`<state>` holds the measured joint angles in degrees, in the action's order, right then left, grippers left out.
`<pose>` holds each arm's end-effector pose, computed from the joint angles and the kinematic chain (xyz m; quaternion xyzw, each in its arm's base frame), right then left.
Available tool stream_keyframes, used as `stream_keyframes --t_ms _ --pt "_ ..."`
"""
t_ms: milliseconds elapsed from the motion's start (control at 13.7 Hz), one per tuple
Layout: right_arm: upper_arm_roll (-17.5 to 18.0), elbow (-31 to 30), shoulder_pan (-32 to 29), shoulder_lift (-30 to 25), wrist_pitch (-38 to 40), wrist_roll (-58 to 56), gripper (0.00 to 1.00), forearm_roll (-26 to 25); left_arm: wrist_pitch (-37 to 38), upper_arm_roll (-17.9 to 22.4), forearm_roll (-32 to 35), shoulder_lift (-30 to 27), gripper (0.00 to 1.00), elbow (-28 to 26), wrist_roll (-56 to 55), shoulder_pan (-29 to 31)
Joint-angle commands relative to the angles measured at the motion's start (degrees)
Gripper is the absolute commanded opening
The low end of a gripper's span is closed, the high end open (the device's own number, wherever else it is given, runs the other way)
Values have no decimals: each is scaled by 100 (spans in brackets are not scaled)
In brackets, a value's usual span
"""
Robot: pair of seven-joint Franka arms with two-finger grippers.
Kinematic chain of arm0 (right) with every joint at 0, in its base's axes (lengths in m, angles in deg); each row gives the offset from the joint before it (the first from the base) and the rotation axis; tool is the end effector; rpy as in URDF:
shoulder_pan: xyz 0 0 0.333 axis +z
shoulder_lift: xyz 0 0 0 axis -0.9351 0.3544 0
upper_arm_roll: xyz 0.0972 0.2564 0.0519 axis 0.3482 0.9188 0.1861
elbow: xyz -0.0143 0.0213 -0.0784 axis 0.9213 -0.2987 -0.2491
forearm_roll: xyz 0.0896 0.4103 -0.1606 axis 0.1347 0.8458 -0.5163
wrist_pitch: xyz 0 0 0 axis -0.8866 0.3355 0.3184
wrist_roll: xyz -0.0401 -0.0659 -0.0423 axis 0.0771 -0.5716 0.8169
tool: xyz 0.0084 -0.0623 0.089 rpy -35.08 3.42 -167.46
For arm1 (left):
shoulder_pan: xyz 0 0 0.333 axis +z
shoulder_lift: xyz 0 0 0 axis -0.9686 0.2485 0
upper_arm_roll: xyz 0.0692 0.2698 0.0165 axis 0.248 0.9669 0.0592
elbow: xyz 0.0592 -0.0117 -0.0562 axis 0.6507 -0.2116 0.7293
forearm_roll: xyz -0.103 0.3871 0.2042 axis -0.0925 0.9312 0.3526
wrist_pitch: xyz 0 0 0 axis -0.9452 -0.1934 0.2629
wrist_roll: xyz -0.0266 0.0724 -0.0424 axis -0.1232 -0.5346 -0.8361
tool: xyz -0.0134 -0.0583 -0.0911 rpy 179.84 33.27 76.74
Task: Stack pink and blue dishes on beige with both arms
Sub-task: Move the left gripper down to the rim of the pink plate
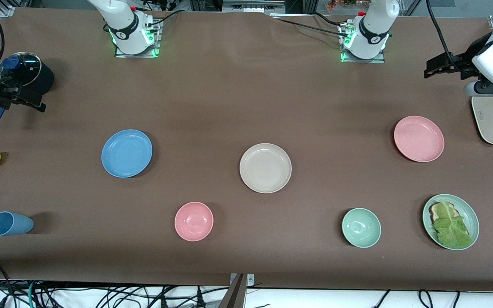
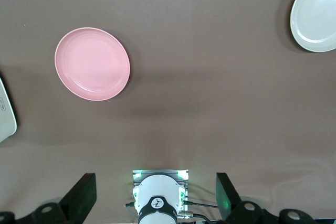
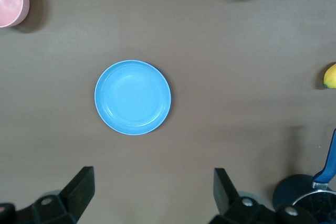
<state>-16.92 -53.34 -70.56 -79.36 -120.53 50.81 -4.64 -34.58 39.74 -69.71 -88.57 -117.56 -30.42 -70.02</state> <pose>0.6126 -0.0376 0.5310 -0.9992 0.0335 0.0220 0.0030 0.5676 -0.0218 0.5713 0.9897 -0.0030 -0.1425 0.0129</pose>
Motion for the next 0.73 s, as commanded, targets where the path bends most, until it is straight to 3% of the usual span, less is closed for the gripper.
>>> stream_keyframes --t_ms 0,658 --pt "4 -84 17 -114 14 27 100 -36 -18 -1 -80 65 100 54 -3 -5" --pt "4 -84 17 -114 14 36 100 -36 -898 -1 17 907 100 45 23 -58"
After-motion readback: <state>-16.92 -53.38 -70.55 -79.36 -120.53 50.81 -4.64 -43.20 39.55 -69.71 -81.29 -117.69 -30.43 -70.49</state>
